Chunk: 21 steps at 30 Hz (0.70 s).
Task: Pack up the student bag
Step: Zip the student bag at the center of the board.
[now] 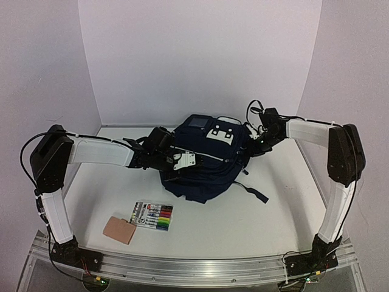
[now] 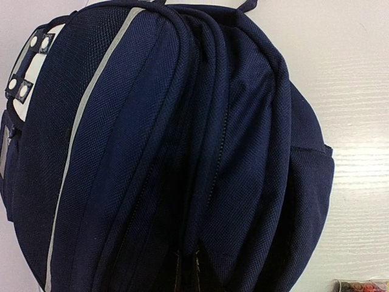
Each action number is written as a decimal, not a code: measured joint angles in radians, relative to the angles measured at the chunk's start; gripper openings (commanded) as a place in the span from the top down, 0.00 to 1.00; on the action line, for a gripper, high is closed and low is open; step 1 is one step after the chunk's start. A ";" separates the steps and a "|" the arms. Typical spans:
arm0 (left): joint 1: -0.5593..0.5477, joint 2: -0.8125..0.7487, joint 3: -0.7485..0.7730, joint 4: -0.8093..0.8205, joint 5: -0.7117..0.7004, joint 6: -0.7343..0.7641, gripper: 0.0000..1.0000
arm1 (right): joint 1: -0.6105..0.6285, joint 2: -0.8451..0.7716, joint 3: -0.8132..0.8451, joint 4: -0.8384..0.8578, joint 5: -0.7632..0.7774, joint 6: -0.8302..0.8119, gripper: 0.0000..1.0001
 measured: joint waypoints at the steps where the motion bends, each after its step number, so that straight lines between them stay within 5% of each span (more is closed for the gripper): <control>1: 0.000 0.000 0.000 0.001 0.000 -0.001 1.00 | 0.000 0.013 0.009 0.001 -0.003 0.001 1.00; 4: 0.003 -0.002 0.000 0.002 -0.001 -0.003 0.90 | 0.000 0.026 0.021 0.008 -0.015 0.002 1.00; 7: 0.007 -0.006 -0.001 -0.003 -0.002 -0.015 0.57 | -0.003 0.023 0.021 0.012 -0.040 0.000 0.91; 9: 0.010 -0.013 0.003 -0.057 -0.006 -0.053 0.45 | -0.013 0.020 0.021 0.013 -0.047 -0.002 0.59; 13: 0.023 -0.019 0.058 -0.161 -0.014 -0.157 0.01 | -0.056 -0.010 0.021 0.020 -0.035 -0.017 0.06; 21: 0.030 -0.102 0.133 -0.156 -0.076 -0.473 0.00 | -0.082 -0.216 0.001 0.042 -0.126 -0.118 0.02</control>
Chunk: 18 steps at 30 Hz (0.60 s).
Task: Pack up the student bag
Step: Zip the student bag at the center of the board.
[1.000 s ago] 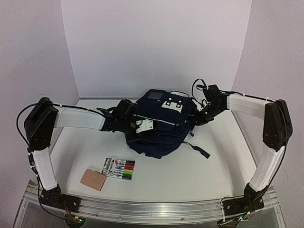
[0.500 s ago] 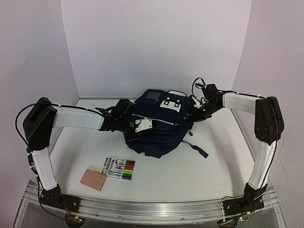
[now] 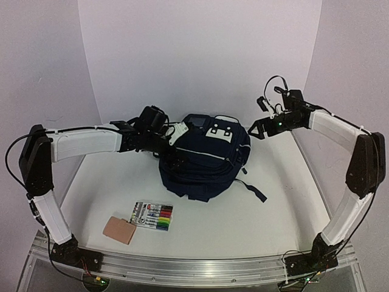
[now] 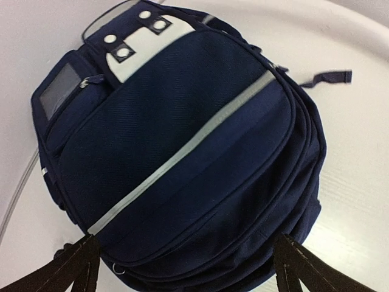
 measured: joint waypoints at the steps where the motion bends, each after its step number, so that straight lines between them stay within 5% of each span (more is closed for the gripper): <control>1: 0.000 -0.010 0.000 0.006 -0.017 -0.046 0.00 | 0.001 -0.012 0.001 0.000 -0.036 -0.012 0.02; 6: 0.004 -0.022 0.000 -0.003 -0.051 -0.203 0.00 | 0.018 0.033 0.032 -0.065 -0.213 -0.095 0.15; 18: 0.011 -0.023 -0.045 -0.014 0.010 -0.322 0.07 | 0.149 0.155 -0.024 -0.128 -0.186 -0.311 0.30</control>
